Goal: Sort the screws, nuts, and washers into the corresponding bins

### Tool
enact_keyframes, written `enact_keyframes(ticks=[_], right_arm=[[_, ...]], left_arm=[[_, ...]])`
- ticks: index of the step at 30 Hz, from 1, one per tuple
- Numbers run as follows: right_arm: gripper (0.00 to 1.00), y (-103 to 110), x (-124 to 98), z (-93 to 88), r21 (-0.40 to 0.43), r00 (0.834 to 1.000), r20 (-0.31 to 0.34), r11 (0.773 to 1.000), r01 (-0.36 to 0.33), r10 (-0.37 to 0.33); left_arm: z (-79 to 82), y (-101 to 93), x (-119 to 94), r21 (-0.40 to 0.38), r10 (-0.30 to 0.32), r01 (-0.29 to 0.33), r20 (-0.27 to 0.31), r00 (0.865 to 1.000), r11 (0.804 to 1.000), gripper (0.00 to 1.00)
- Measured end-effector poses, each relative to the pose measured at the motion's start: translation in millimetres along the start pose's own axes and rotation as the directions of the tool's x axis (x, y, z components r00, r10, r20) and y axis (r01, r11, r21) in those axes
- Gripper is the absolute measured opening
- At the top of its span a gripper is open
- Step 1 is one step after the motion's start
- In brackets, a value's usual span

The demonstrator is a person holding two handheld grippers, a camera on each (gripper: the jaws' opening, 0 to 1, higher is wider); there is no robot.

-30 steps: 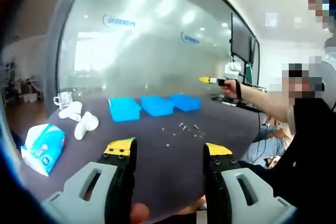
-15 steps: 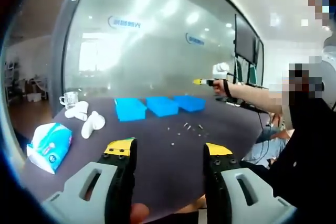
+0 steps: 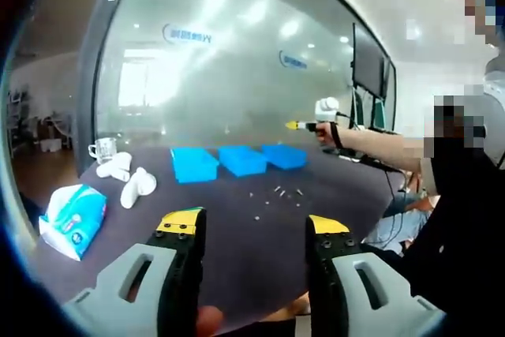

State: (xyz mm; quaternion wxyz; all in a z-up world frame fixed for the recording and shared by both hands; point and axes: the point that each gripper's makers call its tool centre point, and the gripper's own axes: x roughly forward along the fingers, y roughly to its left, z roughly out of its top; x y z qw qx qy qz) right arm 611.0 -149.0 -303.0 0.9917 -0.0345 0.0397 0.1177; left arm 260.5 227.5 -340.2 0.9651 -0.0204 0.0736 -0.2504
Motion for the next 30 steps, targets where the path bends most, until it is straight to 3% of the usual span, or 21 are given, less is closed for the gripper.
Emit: enact_keyframes(ticks=[6, 13, 17, 20, 22, 26, 30], right_arm=[[0.29, 0.7, -10.9, 5.0, -0.019, 1.0, 0.016, 1.0, 0.003, -0.003], [0.38, 33.2, -49.4, 5.6, -0.035, 0.995, 0.031, 0.995, -0.092, 0.093], [0.44, 65.0, -86.7, 2.4, -0.033, 0.979, 0.044, 0.98, -0.197, 0.199], [0.47, 77.6, -111.5, -0.5, -0.041, 0.971, 0.054, 0.972, -0.231, 0.233], [0.49, 80.8, -114.9, -0.5, -0.02, 0.961, 0.054, 0.963, -0.269, 0.27], [0.52, 99.5, -152.4, -15.7, -0.016, 0.936, 0.0, 0.936, -0.351, 0.351], [0.56, 111.1, -190.2, -19.5, -0.003, 0.919, 0.005, 0.919, -0.395, 0.395]], left_arm=[[0.5, -1.0, -0.6, -0.001, 0.0, 0.0, 0.001, 1.0, 1.0, 0.49], [1.9, 0.6, 2.7, 0.004, 0.003, -0.003, 0.005, 1.0, 1.0, 0.49], [3.5, 2.2, 7.9, 0.012, 0.006, -0.007, 0.011, 1.0, 1.0, 0.49], [4.9, 2.4, 11.7, 0.014, 0.006, -0.007, 0.015, 1.0, 1.0, 0.49], [6.2, 1.6, 14.5, 0.017, 0.004, -0.005, 0.019, 1.0, 1.0, 0.49], [11.8, 1.3, 19.2, 0.017, 0.001, -0.002, 0.045, 0.999, 1.0, 0.49], [15.9, 2.5, 22.5, 0.005, 0.004, -0.004, 0.06, 0.998, 1.0, 0.49]])
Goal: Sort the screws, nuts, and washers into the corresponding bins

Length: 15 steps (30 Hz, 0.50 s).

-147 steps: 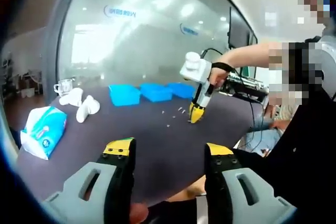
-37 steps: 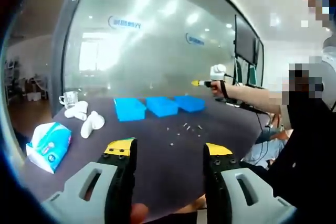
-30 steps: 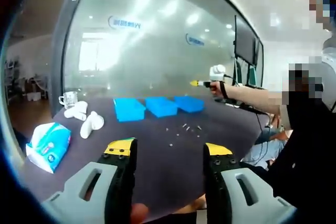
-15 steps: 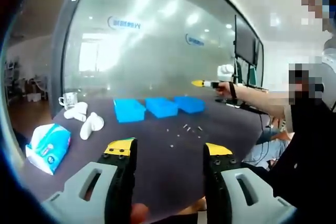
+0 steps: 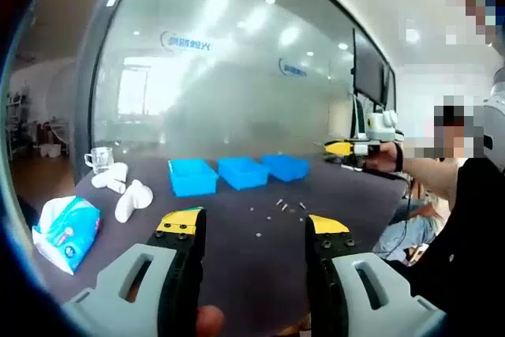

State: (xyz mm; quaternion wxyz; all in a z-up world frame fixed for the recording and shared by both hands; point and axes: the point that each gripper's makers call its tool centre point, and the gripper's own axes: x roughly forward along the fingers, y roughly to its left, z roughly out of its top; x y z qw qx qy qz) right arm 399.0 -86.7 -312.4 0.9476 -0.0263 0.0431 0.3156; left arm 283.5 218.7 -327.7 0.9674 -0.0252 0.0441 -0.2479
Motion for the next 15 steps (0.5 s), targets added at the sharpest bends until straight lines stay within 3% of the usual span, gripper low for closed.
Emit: enact_keyframes(ticks=[6, 15], right_arm=[[0.58, 13.7, -35.7, -5.0, -0.023, 1.0, 0.018, 1.0, -0.017, 0.018], [0.57, 6.7, -88.0, -5.9, 0.025, 0.998, 0.07, 1.0, 0.003, -0.005]], left_arm=[[2.4, -2.5, 5.2, 0.006, -0.003, 0.003, 0.005, 1.0, 1.0, 0.49], [7.3, -14.8, 8.3, 0.022, -0.038, 0.038, 0.012, 0.999, 0.999, 0.49]])
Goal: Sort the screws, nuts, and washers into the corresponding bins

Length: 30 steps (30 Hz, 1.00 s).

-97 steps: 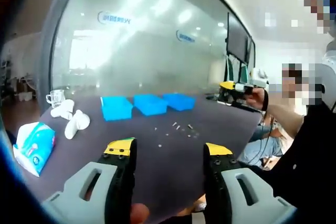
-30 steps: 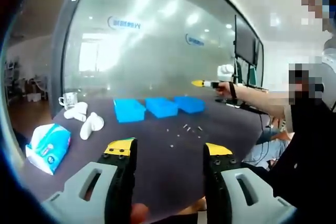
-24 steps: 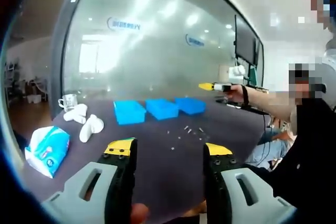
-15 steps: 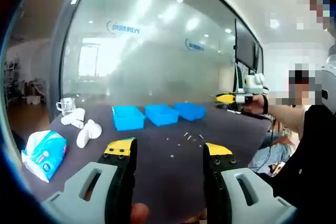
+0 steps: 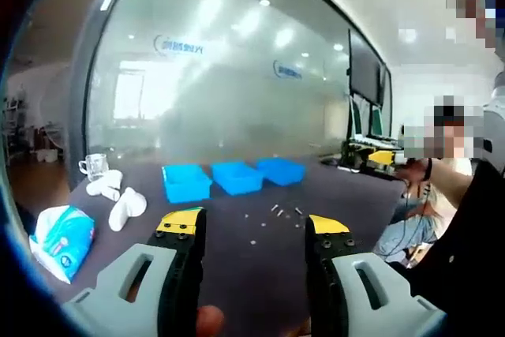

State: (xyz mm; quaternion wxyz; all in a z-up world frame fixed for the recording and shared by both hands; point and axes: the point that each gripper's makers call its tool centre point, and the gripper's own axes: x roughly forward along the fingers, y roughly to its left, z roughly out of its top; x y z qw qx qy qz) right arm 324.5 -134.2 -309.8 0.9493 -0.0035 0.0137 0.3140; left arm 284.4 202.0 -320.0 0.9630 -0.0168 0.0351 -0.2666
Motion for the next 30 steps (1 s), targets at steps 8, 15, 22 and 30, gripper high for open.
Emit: enact_keyframes(ticks=[8, 15, 22, 30], right_arm=[[0.58, -6.2, -25.2, -8.2, -0.024, 0.999, -0.025, 0.999, 0.027, -0.028], [0.57, -4.2, -26.9, -14.0, -0.01, 0.998, -0.055, 1.0, -0.014, 0.014], [0.57, 1.6, -24.1, -11.6, 0.043, 0.992, -0.076, 0.994, -0.097, 0.1], [0.56, 1.7, -17.2, -26.3, -0.017, 0.971, -0.194, 0.989, -0.146, 0.14]], left_arm=[[-0.6, -8.6, 2.6, 0.021, -0.032, 0.032, -0.008, 0.999, 0.999, 0.49], [-1.5, -9.5, 3.2, 0.022, -0.038, 0.038, -0.011, 0.999, 0.999, 0.49], [-12.7, -15.6, 4.1, 0.037, -0.06, 0.062, -0.049, 0.997, 0.997, 0.49], [-15.9, -18.1, 3.1, 0.035, -0.073, 0.075, -0.061, 0.995, 0.997, 0.49]])
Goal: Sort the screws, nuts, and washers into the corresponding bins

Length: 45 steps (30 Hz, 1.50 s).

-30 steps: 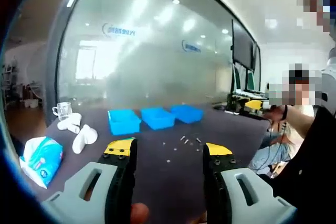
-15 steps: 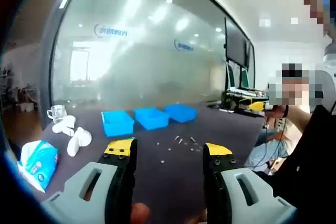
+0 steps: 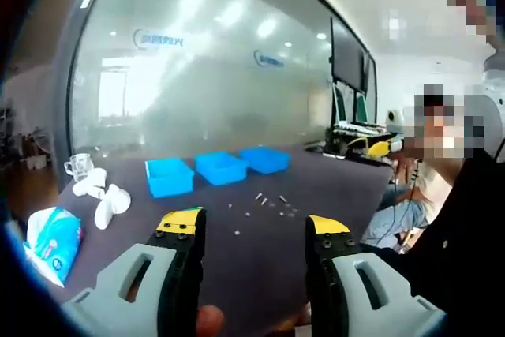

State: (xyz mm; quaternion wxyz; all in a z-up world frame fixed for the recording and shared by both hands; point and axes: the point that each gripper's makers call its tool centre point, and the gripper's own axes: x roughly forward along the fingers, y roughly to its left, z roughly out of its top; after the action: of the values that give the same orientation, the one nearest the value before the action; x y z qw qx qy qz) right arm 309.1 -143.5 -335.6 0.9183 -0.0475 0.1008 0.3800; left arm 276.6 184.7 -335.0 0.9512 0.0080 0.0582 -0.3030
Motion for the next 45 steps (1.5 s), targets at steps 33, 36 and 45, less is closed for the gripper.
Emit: enact_keyframes(ticks=[33, 36, 45], right_arm=[[0.55, 28.0, 112.8, 6.4, -0.363, 0.861, -0.425, 0.82, -0.443, 0.278], [0.55, 29.7, 127.8, 5.2, -0.37, 0.839, -0.461, 0.797, -0.477, 0.289], [0.54, 25.9, 166.0, 3.0, -0.41, 0.776, -0.567, 0.722, -0.557, 0.276]], left_arm=[[-12.6, 2.8, -11.9, -0.025, 0.009, -0.009, -0.011, 1.0, 1.0, 0.49], [-14.0, 6.0, -14.6, -0.03, 0.018, -0.018, -0.011, 1.0, 0.999, 0.49], [-18.5, 15.8, -19.9, -0.047, 0.044, -0.045, -0.012, 0.999, 0.998, 0.49]])
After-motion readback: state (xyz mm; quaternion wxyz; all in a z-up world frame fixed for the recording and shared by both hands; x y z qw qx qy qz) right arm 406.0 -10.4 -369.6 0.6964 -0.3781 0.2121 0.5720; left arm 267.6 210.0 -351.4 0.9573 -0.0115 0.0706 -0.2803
